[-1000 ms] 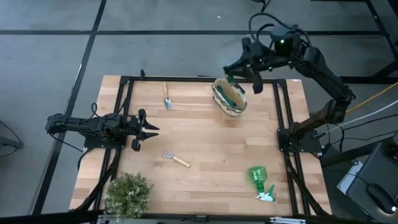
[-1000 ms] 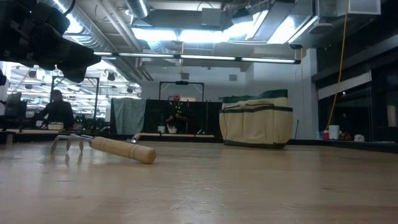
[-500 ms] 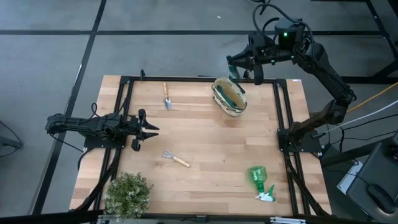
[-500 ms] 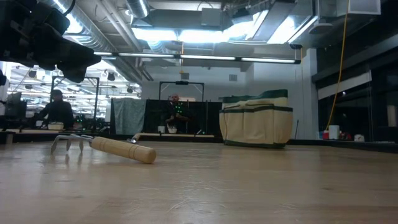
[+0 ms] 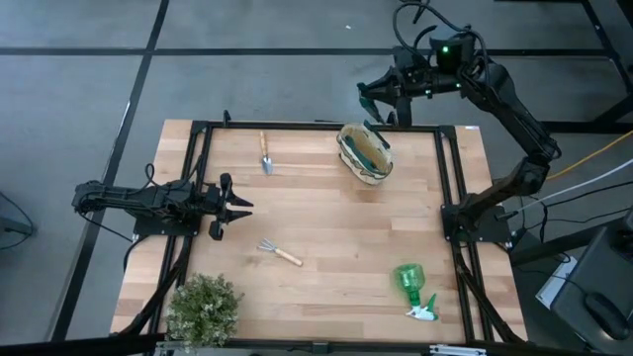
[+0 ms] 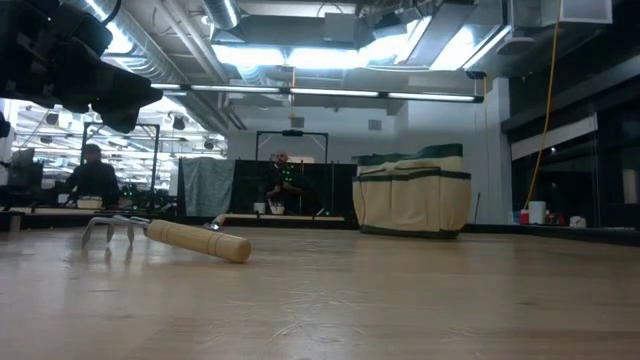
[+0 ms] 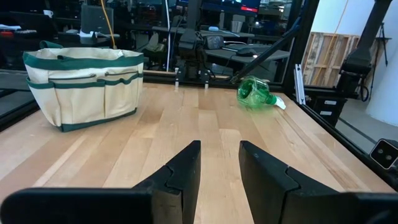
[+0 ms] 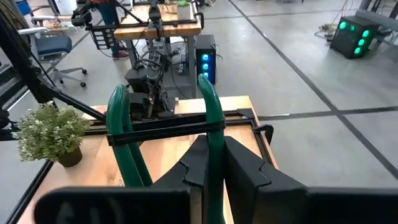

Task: Pick & Place Garden tools in Gardening bag
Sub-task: Put the cutter into the white bag

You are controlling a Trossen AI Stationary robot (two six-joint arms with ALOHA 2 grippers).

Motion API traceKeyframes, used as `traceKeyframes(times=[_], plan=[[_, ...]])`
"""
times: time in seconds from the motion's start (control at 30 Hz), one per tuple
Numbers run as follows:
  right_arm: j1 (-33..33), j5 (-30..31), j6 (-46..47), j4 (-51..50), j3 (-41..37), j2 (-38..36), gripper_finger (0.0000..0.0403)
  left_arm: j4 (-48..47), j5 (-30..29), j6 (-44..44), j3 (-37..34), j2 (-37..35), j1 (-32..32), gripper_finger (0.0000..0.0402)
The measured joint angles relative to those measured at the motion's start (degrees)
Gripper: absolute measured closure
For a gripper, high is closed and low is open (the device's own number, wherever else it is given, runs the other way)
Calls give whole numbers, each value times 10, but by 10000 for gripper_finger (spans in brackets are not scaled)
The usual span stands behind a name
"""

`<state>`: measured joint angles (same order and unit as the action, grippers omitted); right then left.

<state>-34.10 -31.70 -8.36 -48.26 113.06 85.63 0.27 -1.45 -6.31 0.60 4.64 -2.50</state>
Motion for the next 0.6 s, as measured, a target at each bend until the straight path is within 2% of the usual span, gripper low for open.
traceKeyframes(times=[0.23,0.37,0.6], plan=[[-5,6,-27,-33,0,24,366,0,0,0,0,0,0,296],[-6,36,-43,-58,-4,34,366,0,0,0,0,0,0,296],[-6,36,-45,-51,-66,34,366,0,0,0,0,0,0,296]])
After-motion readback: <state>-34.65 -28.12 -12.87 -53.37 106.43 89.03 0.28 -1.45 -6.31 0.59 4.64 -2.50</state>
